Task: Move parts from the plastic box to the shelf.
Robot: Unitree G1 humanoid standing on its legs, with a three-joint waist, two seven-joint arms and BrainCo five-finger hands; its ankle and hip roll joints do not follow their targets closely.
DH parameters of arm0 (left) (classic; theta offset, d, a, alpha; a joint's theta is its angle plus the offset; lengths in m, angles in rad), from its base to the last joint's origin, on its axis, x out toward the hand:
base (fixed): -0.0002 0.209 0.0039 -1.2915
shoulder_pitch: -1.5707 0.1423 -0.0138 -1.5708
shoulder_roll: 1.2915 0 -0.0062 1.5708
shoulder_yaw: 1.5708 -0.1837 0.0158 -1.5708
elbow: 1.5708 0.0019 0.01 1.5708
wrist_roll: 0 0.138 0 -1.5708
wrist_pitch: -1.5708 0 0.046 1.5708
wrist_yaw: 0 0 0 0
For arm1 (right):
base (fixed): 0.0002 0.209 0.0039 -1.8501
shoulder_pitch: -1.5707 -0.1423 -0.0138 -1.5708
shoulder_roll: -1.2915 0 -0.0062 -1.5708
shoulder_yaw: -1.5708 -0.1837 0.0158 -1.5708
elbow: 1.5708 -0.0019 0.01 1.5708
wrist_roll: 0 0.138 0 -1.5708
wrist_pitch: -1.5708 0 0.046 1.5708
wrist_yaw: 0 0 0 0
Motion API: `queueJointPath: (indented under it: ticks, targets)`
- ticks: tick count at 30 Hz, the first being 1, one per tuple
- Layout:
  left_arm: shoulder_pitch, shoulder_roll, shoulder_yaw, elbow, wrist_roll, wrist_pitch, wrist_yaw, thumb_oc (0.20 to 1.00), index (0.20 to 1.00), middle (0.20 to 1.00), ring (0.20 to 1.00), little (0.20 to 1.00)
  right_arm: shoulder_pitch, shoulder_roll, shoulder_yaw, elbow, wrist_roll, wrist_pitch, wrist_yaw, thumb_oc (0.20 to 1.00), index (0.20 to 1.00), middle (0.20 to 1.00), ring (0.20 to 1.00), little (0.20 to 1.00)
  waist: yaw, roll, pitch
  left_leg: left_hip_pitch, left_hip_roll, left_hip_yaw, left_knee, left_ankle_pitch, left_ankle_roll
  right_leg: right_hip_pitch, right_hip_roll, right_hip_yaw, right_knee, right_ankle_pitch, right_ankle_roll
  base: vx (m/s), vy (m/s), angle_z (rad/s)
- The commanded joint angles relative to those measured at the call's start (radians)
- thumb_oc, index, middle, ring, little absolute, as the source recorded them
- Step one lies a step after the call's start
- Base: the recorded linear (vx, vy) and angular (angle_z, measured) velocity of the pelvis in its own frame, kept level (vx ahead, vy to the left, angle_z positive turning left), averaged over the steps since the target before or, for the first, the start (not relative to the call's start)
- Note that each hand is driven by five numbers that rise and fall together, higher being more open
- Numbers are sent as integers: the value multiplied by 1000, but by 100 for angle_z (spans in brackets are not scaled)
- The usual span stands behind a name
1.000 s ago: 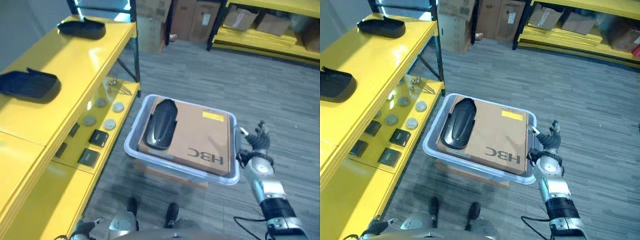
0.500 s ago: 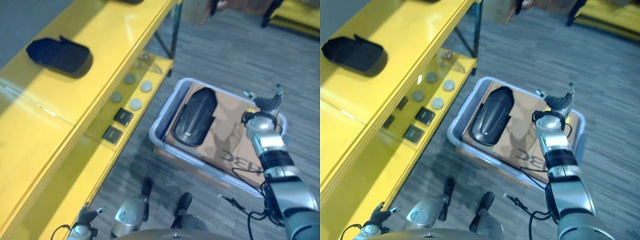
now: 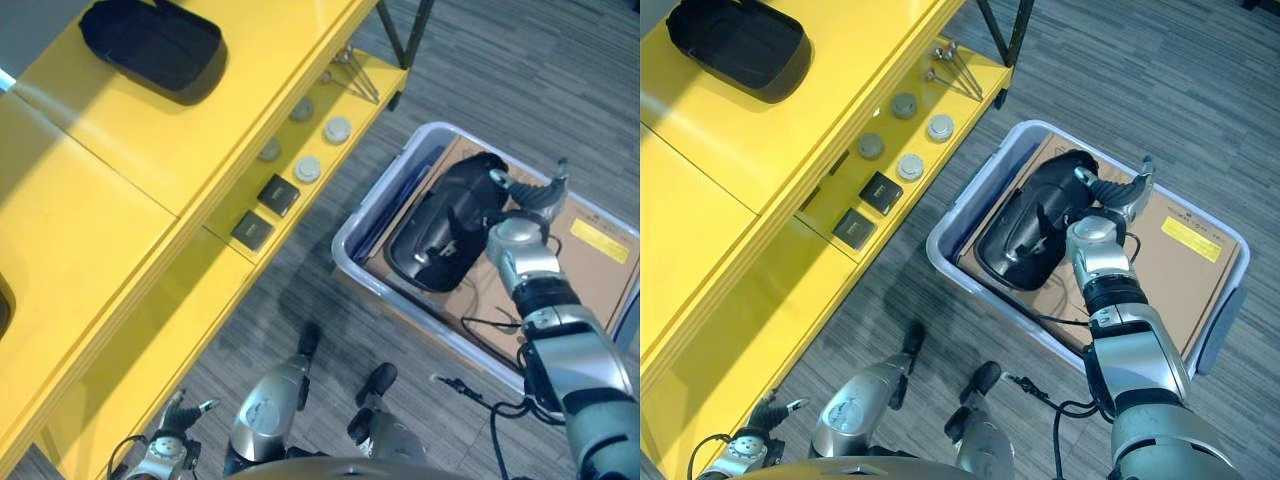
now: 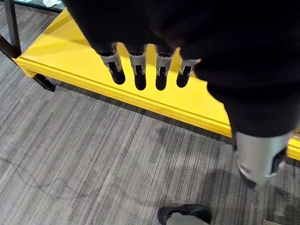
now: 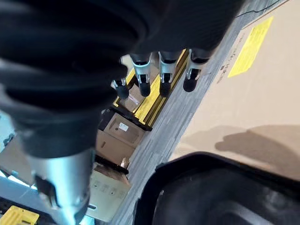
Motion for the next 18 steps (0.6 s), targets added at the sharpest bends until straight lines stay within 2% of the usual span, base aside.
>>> queueJointPath:
  ticks: [1,6,7,8,11,18]
  targets:
    - [17,45,-51,35,-21,-7,-10,1000,1000,1000,1000,1000,6,-35,52,6,-1,-11,1,1000,1000,1000,1000,1000,18,-7,-77,-27,43,-32,8,-74,-42,-54,-64,56,122,-122,75,18,33,5]
    - [32,41,-39,31,-19,-9,-14,1000,1000,1000,1000,1000,66,15,75,16,-19,8,31,1000,1000,1000,1000,1000,20,-13,-82,-4,45,-24,-6,-77,-41,-38,-61,60,116,-123,74,-2,22,1]
    - [33,41,-37,29,-16,-9,-14,1000,1000,1000,1000,1000,77,22,78,11,-29,12,26,1000,1000,1000,1000,1000,19,-13,-82,-14,42,-21,-4,-60,-35,-44,-65,50,113,-108,68,0,0,0]
    - [36,40,-33,29,-12,-8,-12,1000,1000,1000,1000,1000,86,29,82,9,-36,12,20,1000,1000,1000,1000,1000,20,-14,-84,1,46,-23,-7,-78,-41,-32,-60,60,113,-123,74,-43,31,0]
    - [44,39,-23,27,-3,-2,-11,1000,1000,1000,1000,1000,132,59,95,13,-52,27,10,1000,1000,1000,1000,1000,18,-22,-89,8,47,-14,-12,-64,-37,-23,-60,53,102,-108,67,2,11,3]
    - [44,39,-23,22,0,-1,-5,1000,1000,1000,1000,1000,170,79,106,41,-50,11,23,1000,1000,1000,1000,1000,17,-34,-83,11,52,-9,-15,-67,-38,-20,-54,58,95,-103,69,-1,-2,0]
